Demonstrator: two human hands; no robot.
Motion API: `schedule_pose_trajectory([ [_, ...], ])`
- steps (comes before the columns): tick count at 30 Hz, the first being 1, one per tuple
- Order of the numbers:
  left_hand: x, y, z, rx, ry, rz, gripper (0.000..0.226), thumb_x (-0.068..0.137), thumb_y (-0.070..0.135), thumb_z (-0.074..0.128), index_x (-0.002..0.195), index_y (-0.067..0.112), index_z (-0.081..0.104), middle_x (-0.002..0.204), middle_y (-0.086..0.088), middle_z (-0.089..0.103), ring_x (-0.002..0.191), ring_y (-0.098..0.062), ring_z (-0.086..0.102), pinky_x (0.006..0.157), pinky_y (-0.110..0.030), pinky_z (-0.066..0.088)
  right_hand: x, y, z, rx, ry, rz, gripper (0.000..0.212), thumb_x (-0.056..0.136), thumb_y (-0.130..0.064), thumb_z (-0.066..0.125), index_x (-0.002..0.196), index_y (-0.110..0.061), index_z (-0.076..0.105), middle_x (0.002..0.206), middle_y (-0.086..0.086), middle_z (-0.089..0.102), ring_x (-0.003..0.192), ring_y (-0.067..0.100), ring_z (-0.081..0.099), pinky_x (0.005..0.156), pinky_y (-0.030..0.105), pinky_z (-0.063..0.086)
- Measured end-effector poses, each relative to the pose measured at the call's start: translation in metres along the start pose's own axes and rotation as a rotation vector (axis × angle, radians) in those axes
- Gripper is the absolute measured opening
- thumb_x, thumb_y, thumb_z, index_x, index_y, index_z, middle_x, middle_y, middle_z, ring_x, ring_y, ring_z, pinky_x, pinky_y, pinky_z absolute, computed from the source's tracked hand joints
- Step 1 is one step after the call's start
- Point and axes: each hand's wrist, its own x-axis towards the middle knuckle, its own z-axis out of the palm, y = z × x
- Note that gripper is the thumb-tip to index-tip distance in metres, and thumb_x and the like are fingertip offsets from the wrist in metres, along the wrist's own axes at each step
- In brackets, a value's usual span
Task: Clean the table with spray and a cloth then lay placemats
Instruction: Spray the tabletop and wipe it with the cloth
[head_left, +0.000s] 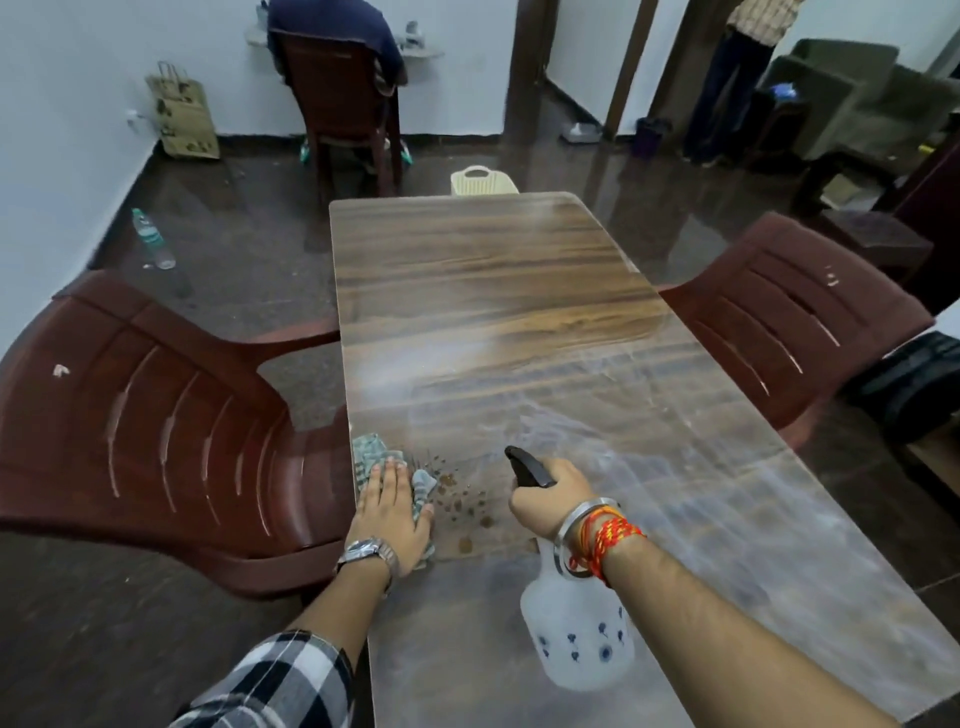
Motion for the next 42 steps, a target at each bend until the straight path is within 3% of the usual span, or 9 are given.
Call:
schedule_pose_trajectory([
  [4,-0.005,0.008,0.006,-0.006,0.021,-0.092,0.083,0.087,0.055,0.007,0.153,0.006,-0.007,0.161,-0.013,-0.013,0.148,-0.028,-0.015,0.120,-0.039,-0.007,0.014,0.002,-0.001,-0.014,-0.065,0.002,0.013,0.075,-0.006,0.049,0.083,-0.007,0.059,0.060,0.005,0.036,0.048,0.019,0.035,0.045,0.023,0.032],
  [11,-0.056,0.047,0.035,-0.050,0.150,-0.345,0.088,0.083,0.056,0.005,0.152,0.002,0.013,0.160,-0.018,0.011,0.148,-0.033,0.007,0.121,-0.043,0.007,0.041,0.015,-0.028,-0.250,-0.308,-0.141,0.011,0.082,-0.013,0.046,0.075,-0.012,0.038,0.062,0.003,0.029,0.051,0.018,0.028,0.052,0.028,0.024],
  [16,-0.132,0.096,0.065,-0.119,0.216,-0.589,0.088,0.082,0.055,0.008,0.151,0.000,0.020,0.158,-0.018,0.020,0.147,-0.034,0.014,0.120,-0.043,0.012,0.022,0.032,-0.046,-0.301,-0.437,-0.263,0.007,0.084,-0.016,0.048,0.082,-0.010,0.047,0.074,0.009,0.038,0.057,0.021,0.035,0.054,0.030,0.028],
  [20,-0.189,0.134,0.087,-0.137,0.225,-0.766,0.088,0.082,0.054,0.004,0.152,0.002,0.012,0.160,-0.017,0.013,0.148,-0.032,0.008,0.120,-0.042,0.008,-0.001,0.049,-0.042,-0.321,-0.518,-0.277,0.043,0.072,-0.027,0.051,0.106,-0.003,0.062,0.077,0.008,0.047,0.064,0.024,0.046,0.058,0.032,0.035],
  [26,-0.236,0.161,0.107,-0.207,0.235,-0.927,0.084,0.086,0.052,0.013,0.150,-0.003,0.021,0.156,-0.023,0.023,0.145,-0.037,0.018,0.119,-0.048,0.015,-0.046,0.082,-0.026,-0.429,-0.635,-0.327,0.023,0.070,-0.018,0.054,0.087,-0.005,0.063,0.075,0.010,0.050,0.064,0.025,0.046,0.056,0.034,0.035],
  [30,-0.261,0.175,0.120,-0.266,0.270,-1.039,0.088,0.085,0.055,0.008,0.150,-0.003,0.017,0.157,-0.023,0.019,0.146,-0.037,0.014,0.120,-0.047,0.010,-0.063,0.097,-0.023,-0.582,-0.765,-0.346,0.030,0.073,-0.018,0.056,0.101,-0.009,0.061,0.081,0.007,0.056,0.064,0.020,0.052,0.053,0.025,0.040],
  [33,-0.269,0.182,0.123,-0.277,0.299,-1.129,0.091,0.082,0.056,0.002,0.151,-0.002,0.012,0.159,-0.020,0.012,0.147,-0.034,0.008,0.120,-0.044,0.006,-0.070,0.104,-0.021,-0.586,-0.787,-0.386,0.002,0.078,-0.014,0.055,0.078,-0.012,0.055,0.068,0.003,0.047,0.056,0.016,0.044,0.049,0.024,0.033],
  [35,-0.269,0.184,0.123,-0.298,0.319,-1.186,0.090,0.082,0.056,0.001,0.152,-0.001,0.009,0.160,-0.019,0.009,0.148,-0.033,0.004,0.120,-0.043,0.004,-0.073,0.107,-0.019,-0.607,-0.779,-0.421,0.013,0.080,-0.013,0.057,0.069,-0.016,0.048,0.067,0.002,0.046,0.057,0.016,0.044,0.049,0.025,0.034],
  [42,-0.252,0.182,0.113,-0.355,0.345,-1.319,0.085,0.084,0.049,0.023,0.150,-0.004,0.018,0.157,-0.023,0.018,0.145,-0.039,0.011,0.117,-0.049,0.011,-0.058,0.099,-0.010,-0.645,-0.842,-0.444,0.021,0.075,-0.017,0.057,0.096,-0.015,0.055,0.081,0.003,0.052,0.072,0.019,0.052,0.063,0.030,0.044],
])
